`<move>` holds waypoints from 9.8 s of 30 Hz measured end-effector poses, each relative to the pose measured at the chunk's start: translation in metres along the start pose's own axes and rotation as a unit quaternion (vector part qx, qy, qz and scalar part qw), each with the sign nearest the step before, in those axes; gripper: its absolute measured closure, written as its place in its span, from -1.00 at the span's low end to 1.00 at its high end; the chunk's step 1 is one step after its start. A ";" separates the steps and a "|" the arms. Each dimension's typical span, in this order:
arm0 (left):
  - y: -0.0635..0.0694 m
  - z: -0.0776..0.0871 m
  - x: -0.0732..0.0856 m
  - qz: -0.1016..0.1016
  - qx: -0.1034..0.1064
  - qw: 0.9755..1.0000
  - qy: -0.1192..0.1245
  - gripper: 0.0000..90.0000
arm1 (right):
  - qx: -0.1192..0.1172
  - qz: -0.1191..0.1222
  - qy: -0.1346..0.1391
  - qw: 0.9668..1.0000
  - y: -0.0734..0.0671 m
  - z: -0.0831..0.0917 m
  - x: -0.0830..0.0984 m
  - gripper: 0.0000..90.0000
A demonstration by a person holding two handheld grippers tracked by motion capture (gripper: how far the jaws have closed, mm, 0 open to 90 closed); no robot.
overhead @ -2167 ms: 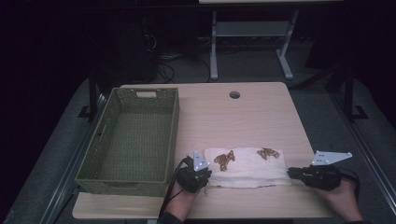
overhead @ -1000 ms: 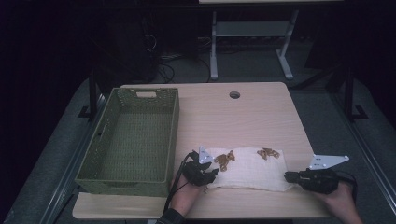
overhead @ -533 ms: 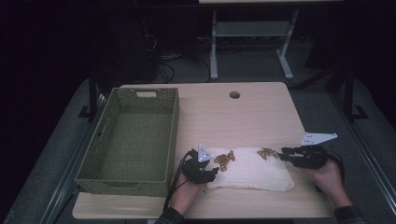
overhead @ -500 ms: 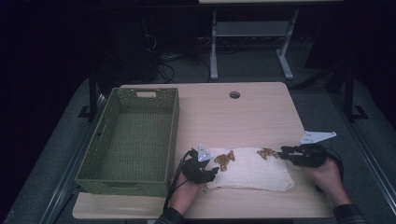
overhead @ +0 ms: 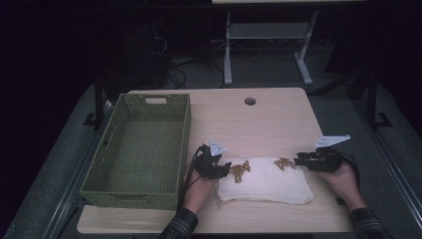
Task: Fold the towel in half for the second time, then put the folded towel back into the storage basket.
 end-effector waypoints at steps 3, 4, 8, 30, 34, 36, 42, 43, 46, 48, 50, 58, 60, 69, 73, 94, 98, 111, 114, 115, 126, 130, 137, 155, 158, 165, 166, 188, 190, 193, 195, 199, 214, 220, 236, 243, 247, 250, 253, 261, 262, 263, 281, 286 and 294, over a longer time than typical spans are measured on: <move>-0.006 -0.004 -0.005 0.004 -0.011 1.000 0.000 0.04 | -0.005 0.002 -0.001 1.000 -0.002 -0.002 0.001 0.59; -0.008 -0.006 -0.005 0.004 -0.013 1.000 0.001 0.04 | -0.004 0.006 -0.001 1.000 -0.002 -0.002 0.001 0.67; -0.015 -0.016 -0.006 0.016 -0.021 1.000 -0.003 0.11 | -0.010 0.005 0.000 1.000 -0.005 -0.002 0.001 0.80; -0.010 -0.024 -0.003 0.028 0.031 0.999 -0.034 0.91 | 0.046 0.007 0.005 0.999 0.014 0.008 -0.004 0.88; -0.011 -0.024 -0.015 0.025 0.030 0.999 -0.015 0.91 | 0.051 0.002 0.018 0.999 0.022 0.011 -0.009 0.88; -0.014 -0.025 -0.020 0.024 0.025 0.999 -0.004 0.90 | 0.056 0.002 0.021 0.998 0.027 0.011 -0.014 0.88; -0.021 -0.025 -0.032 0.022 0.018 1.000 0.014 0.91 | 0.066 0.006 0.037 0.997 0.039 0.008 -0.029 0.88; -0.022 -0.024 -0.032 0.021 0.018 0.999 0.015 0.91 | 0.065 0.002 0.042 0.997 0.039 0.008 -0.031 0.88; -0.022 -0.021 -0.031 0.017 0.021 1.000 0.013 0.91 | 0.064 0.004 0.040 0.997 0.037 0.008 -0.030 0.88; -0.020 -0.019 -0.031 0.015 0.024 0.999 0.017 0.90 | 0.063 0.004 0.038 0.997 0.034 0.009 -0.028 0.88; -0.017 -0.015 -0.030 0.015 0.026 0.999 0.023 0.90 | 0.061 0.004 0.040 0.997 0.032 0.011 -0.028 0.88; -0.003 0.000 -0.018 0.006 0.045 0.999 0.026 0.90 | 0.050 0.006 0.051 0.997 0.021 0.022 -0.018 0.88; 0.000 0.003 -0.015 0.002 0.049 0.999 0.023 0.90 | 0.048 0.004 0.051 0.998 0.019 0.024 -0.016 0.88; 0.009 0.012 -0.011 -0.008 0.063 0.998 0.026 0.90 | 0.047 0.004 0.050 0.998 0.007 0.032 -0.009 0.88; 0.012 0.018 -0.012 -0.009 0.072 0.997 0.036 0.90 | 0.053 -0.001 0.052 0.997 0.000 0.039 -0.005 0.87; 0.033 0.038 0.008 -0.038 0.105 0.993 0.029 0.90 | 0.050 0.009 0.043 0.998 -0.029 0.057 0.020 0.87; 0.039 0.038 0.012 -0.042 0.107 0.993 0.021 0.90 | 0.046 0.006 0.043 0.998 -0.030 0.062 0.025 0.87; 0.041 0.045 0.016 -0.026 0.109 0.993 0.026 0.74 | 0.018 -0.001 0.069 0.997 -0.045 0.081 0.034 0.73; 0.038 0.049 0.013 -0.022 0.115 0.992 0.042 0.72 | 0.010 -0.003 0.077 0.997 -0.045 0.080 0.030 0.78; 0.038 0.050 0.011 -0.013 0.118 0.992 0.050 0.71 | 0.005 -0.002 0.072 0.997 -0.046 0.077 0.029 0.80; 0.050 0.025 0.020 -0.051 0.128 0.990 -0.001 0.75 | -0.005 0.007 0.010 1.000 -0.055 0.063 0.048 0.89; 0.052 0.011 0.031 -0.081 0.114 0.989 -0.051 0.75 | -0.005 0.003 -0.006 1.000 -0.056 0.062 0.055 0.93; 0.052 0.012 0.031 -0.080 0.117 0.989 -0.052 0.68 | 0.007 0.013 -0.012 1.000 -0.057 0.062 0.054 0.98; 0.054 0.038 0.032 -0.054 0.142 0.988 -0.008 -0.26 | 0.005 -0.001 -0.024 1.000 -0.061 0.055 0.053 1.00; 0.053 0.036 0.034 -0.054 0.141 0.988 -0.012 -0.29 | 0.014 0.001 -0.027 1.000 -0.056 0.051 0.048 1.00; 0.052 0.033 0.033 -0.057 0.135 0.989 -0.013 -0.29 | 0.026 0.014 -0.035 0.999 -0.045 0.040 0.038 1.00; 0.052 0.033 0.033 -0.057 0.134 0.989 -0.013 -0.29 | 0.027 0.013 -0.035 0.999 -0.044 0.038 0.036 1.00; 0.046 0.032 0.032 -0.052 0.128 0.990 -0.012 -0.27 | 0.031 0.019 -0.042 0.998 -0.006 -0.012 -0.016 1.00; 0.046 0.031 0.032 -0.052 0.127 0.990 -0.011 -0.27 | 0.029 0.020 -0.038 0.999 -0.002 -0.017 -0.021 1.00; 0.045 0.031 0.031 -0.050 0.126 0.991 -0.010 -0.27 | 0.029 0.022 -0.038 0.999 0.002 -0.025 -0.029 0.99; 0.044 0.030 0.031 -0.050 0.122 0.991 -0.012 -0.26 | 0.022 0.023 -0.037 0.999 0.004 -0.031 -0.035 0.99; 0.039 0.028 0.028 -0.048 0.111 0.993 -0.010 -0.25 | 0.011 0.028 -0.033 0.999 0.009 -0.046 -0.048 0.99; 0.025 0.010 0.014 -0.027 0.087 0.996 -0.022 0.82 | -0.010 0.025 -0.008 1.000 0.007 -0.035 -0.057 0.22; 0.021 0.001 0.013 -0.036 0.076 0.996 -0.039 0.99 | -0.019 0.016 0.000 1.000 0.005 -0.031 -0.058 -0.02; 0.053 0.000 0.021 -0.100 0.143 0.982 -0.073 0.99 | -0.013 0.012 0.024 1.000 0.005 -0.025 -0.062 -0.27; 0.083 0.000 0.022 -0.122 0.185 0.973 -0.071 0.99 | -0.009 0.020 0.025 0.999 0.006 -0.026 -0.063 -0.29; 0.100 -0.002 0.022 -0.137 0.205 0.967 -0.066 0.99 | -0.010 0.016 0.025 0.999 0.004 -0.025 -0.063 -0.29; 0.111 -0.005 0.020 -0.145 0.217 0.963 -0.061 0.99 | -0.010 0.016 0.028 0.999 0.002 -0.025 -0.065 -0.29; 0.123 -0.009 0.018 -0.150 0.227 0.961 -0.055 0.99 | -0.011 0.023 0.029 0.999 0.001 -0.024 -0.065 -0.29; 0.145 -0.012 0.016 -0.166 0.249 0.953 -0.047 0.97 | -0.012 0.021 0.029 0.999 0.001 -0.024 -0.065 -0.29; 0.145 -0.011 0.016 -0.164 0.254 0.952 -0.048 0.93 | -0.012 0.024 0.029 0.999 0.001 -0.025 -0.065 -0.30; 0.143 -0.011 0.016 -0.160 0.257 0.952 -0.048 0.89 | -0.012 0.024 0.029 0.999 0.001 -0.025 -0.065 -0.30; 0.125 -0.031 -0.020 -0.225 0.281 0.933 -0.031 -0.39 | -0.011 0.028 0.031 0.999 0.001 -0.024 -0.065 -0.32; 0.126 -0.042 -0.022 -0.241 0.283 0.928 -0.033 -0.53 | -0.009 0.031 0.031 0.999 0.002 -0.025 -0.065 -0.32; 0.131 -0.054 -0.017 -0.261 0.280 0.922 -0.054 -0.58 | -0.011 0.030 0.029 0.999 0.001 -0.024 -0.064 -0.32</move>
Point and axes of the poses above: each handheld gripper's, and its own axes: z roughly backward along the jaws, x roughly out of its underside, y roughly to its right, the point moved 6 cm from there along -z, roughly forward along the jaws, and after that the axes turned 1 degree about z, right-handed, at the moved point
